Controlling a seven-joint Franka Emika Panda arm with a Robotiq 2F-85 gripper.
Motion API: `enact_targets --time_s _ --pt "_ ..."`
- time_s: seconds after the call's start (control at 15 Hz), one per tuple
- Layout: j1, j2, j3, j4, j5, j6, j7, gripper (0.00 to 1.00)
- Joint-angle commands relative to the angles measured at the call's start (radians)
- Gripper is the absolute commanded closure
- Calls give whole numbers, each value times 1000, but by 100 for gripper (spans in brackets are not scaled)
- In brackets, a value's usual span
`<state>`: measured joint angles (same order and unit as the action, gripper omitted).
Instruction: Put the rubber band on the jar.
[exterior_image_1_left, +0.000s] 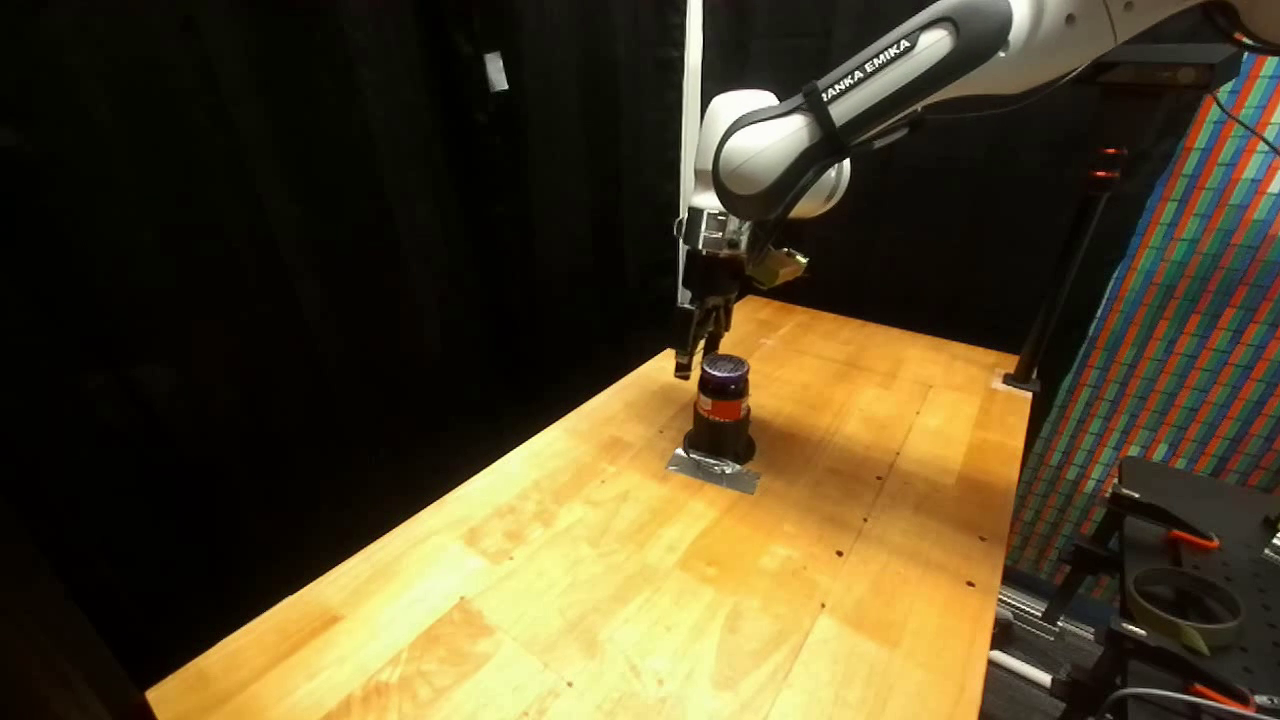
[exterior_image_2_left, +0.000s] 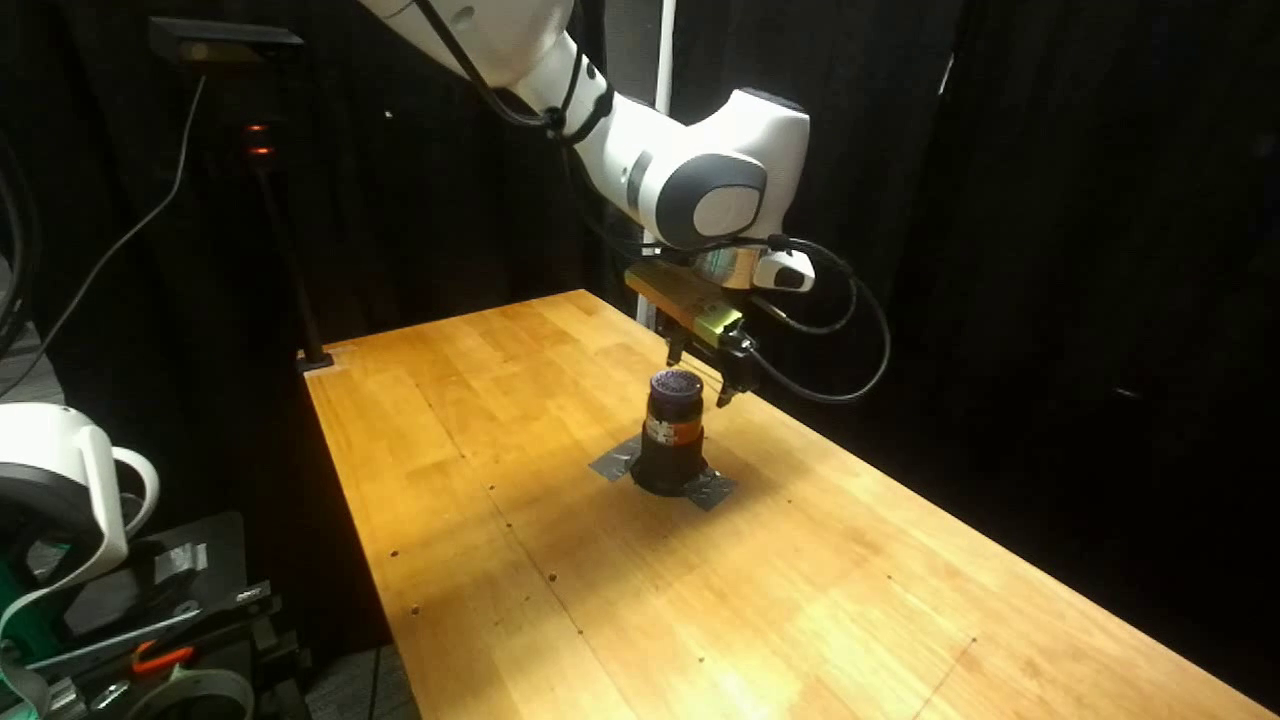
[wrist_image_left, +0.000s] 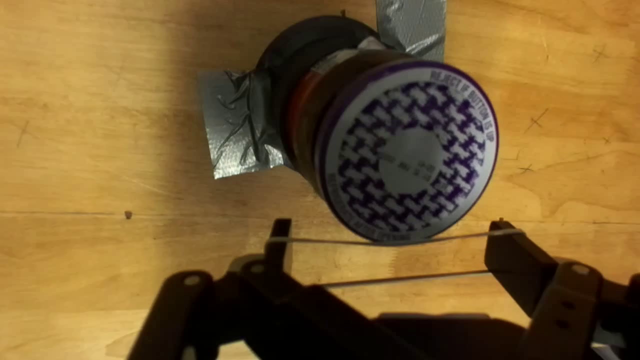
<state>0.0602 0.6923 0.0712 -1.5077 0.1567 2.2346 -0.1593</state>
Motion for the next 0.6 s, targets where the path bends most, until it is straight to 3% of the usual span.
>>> enact_targets --time_s 0.0,0.53 --pt "4 46 6 99 -37 -128 45 0" --pt "52 40 -11 113 -118 -200 130 0"
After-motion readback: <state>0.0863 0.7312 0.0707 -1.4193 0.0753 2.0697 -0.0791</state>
